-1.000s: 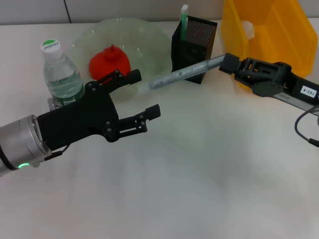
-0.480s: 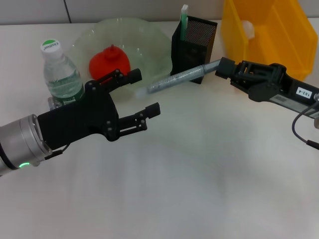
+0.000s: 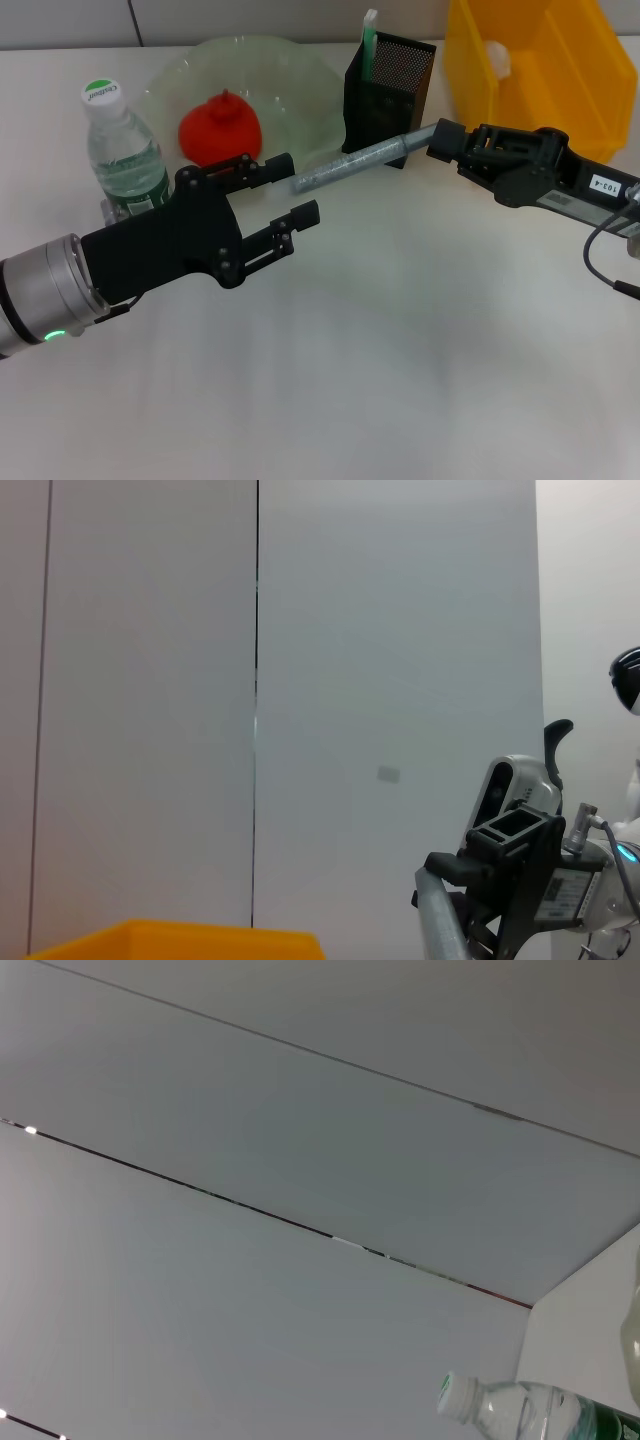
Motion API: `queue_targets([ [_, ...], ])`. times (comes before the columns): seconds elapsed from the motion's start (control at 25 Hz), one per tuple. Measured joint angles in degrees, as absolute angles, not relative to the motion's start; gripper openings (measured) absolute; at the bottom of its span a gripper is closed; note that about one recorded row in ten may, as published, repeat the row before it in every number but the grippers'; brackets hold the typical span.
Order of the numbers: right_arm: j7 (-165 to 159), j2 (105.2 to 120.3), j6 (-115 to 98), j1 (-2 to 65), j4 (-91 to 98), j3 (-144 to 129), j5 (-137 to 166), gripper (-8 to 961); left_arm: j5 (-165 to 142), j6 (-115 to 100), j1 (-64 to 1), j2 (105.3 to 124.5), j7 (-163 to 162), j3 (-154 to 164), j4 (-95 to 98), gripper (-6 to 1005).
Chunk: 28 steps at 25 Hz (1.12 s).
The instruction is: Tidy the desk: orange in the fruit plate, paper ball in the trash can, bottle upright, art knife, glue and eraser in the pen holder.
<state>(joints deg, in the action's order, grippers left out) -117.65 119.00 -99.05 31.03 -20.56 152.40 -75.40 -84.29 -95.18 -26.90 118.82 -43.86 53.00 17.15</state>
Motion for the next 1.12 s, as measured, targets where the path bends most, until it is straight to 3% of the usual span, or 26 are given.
queue_targets([
  [0.72,-118.0,119.0,-98.8,31.7,-20.6,151.0,-75.2,135,-84.4,-95.2,-27.3,118.82,-43.9,53.0,17.1,418],
  [1.12,-118.3,118.96,-98.8,31.6,-20.7,151.0,-75.3,134,-84.6,-95.2,-27.6,118.82,-43.8,53.0,16.5,417],
])
